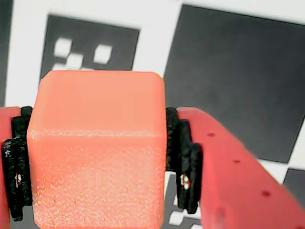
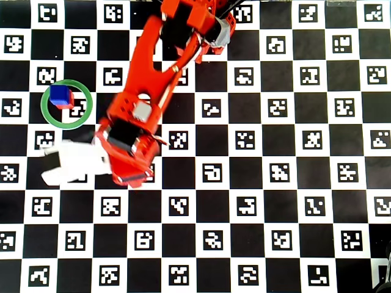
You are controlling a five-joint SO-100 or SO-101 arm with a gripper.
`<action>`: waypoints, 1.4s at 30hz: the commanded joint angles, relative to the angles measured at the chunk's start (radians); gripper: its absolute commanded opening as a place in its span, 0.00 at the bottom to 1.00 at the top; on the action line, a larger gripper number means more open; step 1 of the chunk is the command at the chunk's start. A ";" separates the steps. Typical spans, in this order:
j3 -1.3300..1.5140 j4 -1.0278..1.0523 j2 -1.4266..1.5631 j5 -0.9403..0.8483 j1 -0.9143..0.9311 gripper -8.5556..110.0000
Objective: Grab the red cube then put it in the green circle then put the blue cube on top and finally the orange cube on top
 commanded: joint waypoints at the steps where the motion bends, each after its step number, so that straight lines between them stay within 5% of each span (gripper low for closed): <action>1: -0.020 0.018 0.123 -0.067 0.126 0.18; 19: -0.206 0.138 0.012 -0.318 0.491 0.18; 42: -0.086 0.014 0.012 -0.433 0.592 0.18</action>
